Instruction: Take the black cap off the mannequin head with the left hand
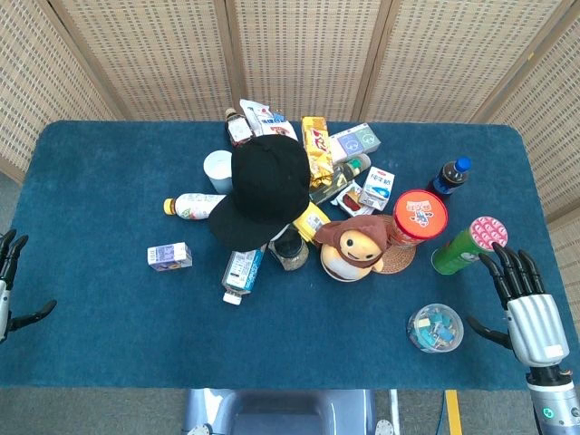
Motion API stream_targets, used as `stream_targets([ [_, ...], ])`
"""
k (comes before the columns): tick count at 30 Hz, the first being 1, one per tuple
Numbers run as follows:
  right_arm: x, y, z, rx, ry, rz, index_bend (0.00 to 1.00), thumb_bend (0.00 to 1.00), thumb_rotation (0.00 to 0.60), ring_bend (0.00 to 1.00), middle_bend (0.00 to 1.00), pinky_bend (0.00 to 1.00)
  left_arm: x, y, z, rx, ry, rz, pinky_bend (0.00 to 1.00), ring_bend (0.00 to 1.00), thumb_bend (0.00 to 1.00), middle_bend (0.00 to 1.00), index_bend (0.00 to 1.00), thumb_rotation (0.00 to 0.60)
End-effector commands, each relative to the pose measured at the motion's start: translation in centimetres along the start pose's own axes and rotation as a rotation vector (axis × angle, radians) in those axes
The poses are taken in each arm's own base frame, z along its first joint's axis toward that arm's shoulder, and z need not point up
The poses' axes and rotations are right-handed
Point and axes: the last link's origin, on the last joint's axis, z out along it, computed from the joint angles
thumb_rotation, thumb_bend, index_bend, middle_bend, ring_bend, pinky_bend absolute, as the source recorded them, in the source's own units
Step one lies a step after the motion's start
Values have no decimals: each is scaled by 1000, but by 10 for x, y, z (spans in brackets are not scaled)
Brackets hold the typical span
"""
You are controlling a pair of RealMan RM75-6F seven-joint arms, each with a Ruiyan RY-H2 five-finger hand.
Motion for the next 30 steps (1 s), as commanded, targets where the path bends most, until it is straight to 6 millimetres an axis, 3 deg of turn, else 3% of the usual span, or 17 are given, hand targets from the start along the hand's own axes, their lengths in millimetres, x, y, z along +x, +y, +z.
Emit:
stream_targets([
  [1, 0, 0, 0, 0, 1, 0, 68, 0, 600, 0, 0, 0, 0, 0, 0, -2, 1, 0, 0, 0, 4, 0, 0, 600],
  [6, 1, 0, -1, 2, 3, 4, 69, 0, 600, 0, 0, 0, 1, 1, 0, -21, 9, -9, 0, 0, 19, 0, 0, 600],
  [13, 5, 0, -1, 0, 13, 11, 69, 0, 600, 0, 0, 0, -6, 25, 18, -265, 96, -199, 0, 0, 35, 0, 0, 600],
  [19, 12, 5, 1, -13, 87, -66, 69, 0, 600, 0, 0, 0, -31, 62, 46, -399, 94, -281, 0, 0, 43, 0, 0, 600],
  [30, 14, 4, 0, -8, 90, -39, 68, 0, 600, 0, 0, 0, -68, 128, 77, -418, -2, -362, 0, 0, 44, 0, 0, 600],
])
